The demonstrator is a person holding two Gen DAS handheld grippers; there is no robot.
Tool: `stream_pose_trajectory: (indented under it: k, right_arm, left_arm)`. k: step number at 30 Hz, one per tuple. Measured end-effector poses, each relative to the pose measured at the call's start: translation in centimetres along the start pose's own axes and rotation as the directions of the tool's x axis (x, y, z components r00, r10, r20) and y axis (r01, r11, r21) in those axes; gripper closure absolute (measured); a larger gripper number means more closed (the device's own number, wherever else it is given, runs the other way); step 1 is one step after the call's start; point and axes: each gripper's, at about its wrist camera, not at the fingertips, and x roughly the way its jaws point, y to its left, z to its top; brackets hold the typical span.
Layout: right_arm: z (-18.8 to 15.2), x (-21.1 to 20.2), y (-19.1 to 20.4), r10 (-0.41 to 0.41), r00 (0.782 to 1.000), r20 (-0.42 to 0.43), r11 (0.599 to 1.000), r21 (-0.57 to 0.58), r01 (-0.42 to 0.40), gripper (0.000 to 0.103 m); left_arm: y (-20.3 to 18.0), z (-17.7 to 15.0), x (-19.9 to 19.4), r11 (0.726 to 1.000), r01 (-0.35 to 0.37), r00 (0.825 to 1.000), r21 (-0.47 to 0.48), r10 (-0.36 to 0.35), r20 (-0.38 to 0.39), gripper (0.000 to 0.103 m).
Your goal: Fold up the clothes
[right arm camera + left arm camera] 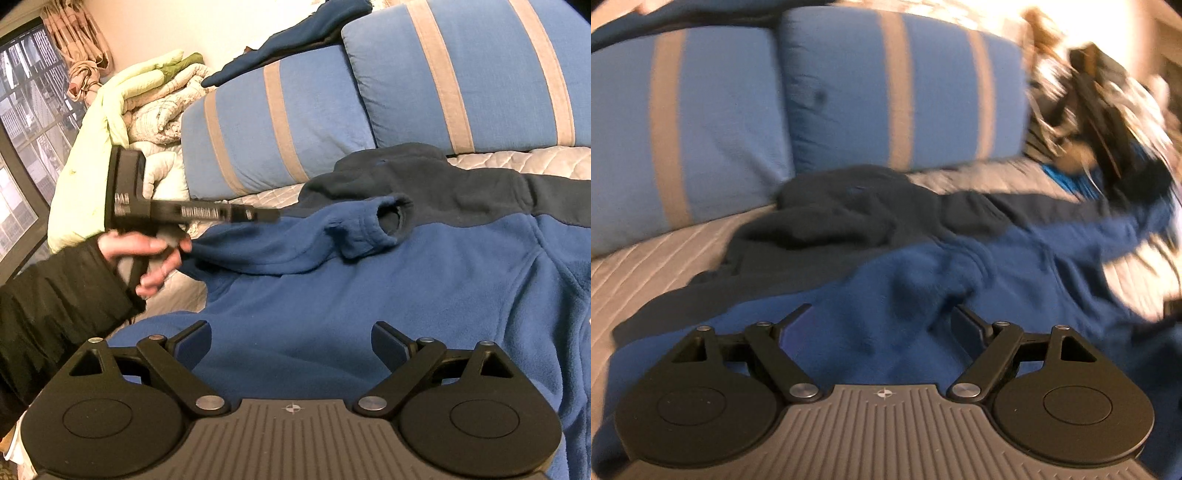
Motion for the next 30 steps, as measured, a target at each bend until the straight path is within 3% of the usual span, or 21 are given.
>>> stream_pose_trajectory:
  k: [3,7,11,16,18,19,20,21,23,30]
  right_arm:
    - [0.0,0.1,0.0,0.001,1.000,-0.004,1.000,0.001,-0.001,0.009]
    - [0.0,0.2,0.0,-0.002,1.000,-0.005,1.000,0.001,0.002,0.009]
    - [-0.2,0.3,0.3,-0.007,1.000,-0.007,1.000,-0.006,0.007,0.009]
    - [-0.3,0.3,0.3,-0.007,1.000,-0.014,1.000,-0.013,0.007,0.009]
    - [-0.3,0.4,0.3,-0.010,1.000,-0.018,1.000,-0.017,0.010,0.009]
    - [-0.3,0.5,0.4,-0.013,1.000,-0.020,1.000,-0.021,0.013,0.009]
    - [-0.3,0.5,0.5,-0.015,1.000,-0.022,1.000,-0.026,0.015,0.009]
    - [-0.3,0.5,0.6,-0.017,1.000,-0.024,0.999,-0.031,0.016,0.009]
    - [-0.4,0.6,0.7,-0.019,0.999,-0.026,0.999,-0.036,0.019,0.009]
    - [-0.4,0.6,0.6,-0.024,0.999,-0.024,0.999,-0.032,0.023,0.009]
  left_arm:
    - [-1.8,-0.2,1.0,0.991,0.017,1.000,0.136,-0.017,-0.001,0.023]
    - [-3.9,-0.1,2.4,0.954,0.003,1.000,0.301,-0.001,-0.004,0.025]
    - [-5.5,-0.1,3.8,0.899,-0.035,0.999,0.437,0.038,0.001,0.044]
    - [-7.4,-0.7,5.3,0.806,-0.081,0.996,0.587,0.081,0.026,0.051]
    - [-8.0,-1.1,5.8,0.766,-0.094,0.995,0.636,0.098,0.030,0.063]
    - [-8.4,-1.3,6.1,0.744,-0.103,0.993,0.660,0.110,0.031,0.079]
    - [-8.6,-1.5,6.4,0.726,-0.117,0.991,0.678,0.130,0.032,0.089]
    - [-8.7,-1.6,6.4,0.713,-0.136,0.988,0.687,0.147,0.043,0.091]
    - [-8.5,-1.5,6.0,0.718,-0.156,0.986,0.678,0.155,0.062,0.094]
    - [-6.4,0.4,2.8,0.783,-0.253,0.967,0.569,0.215,0.134,0.095]
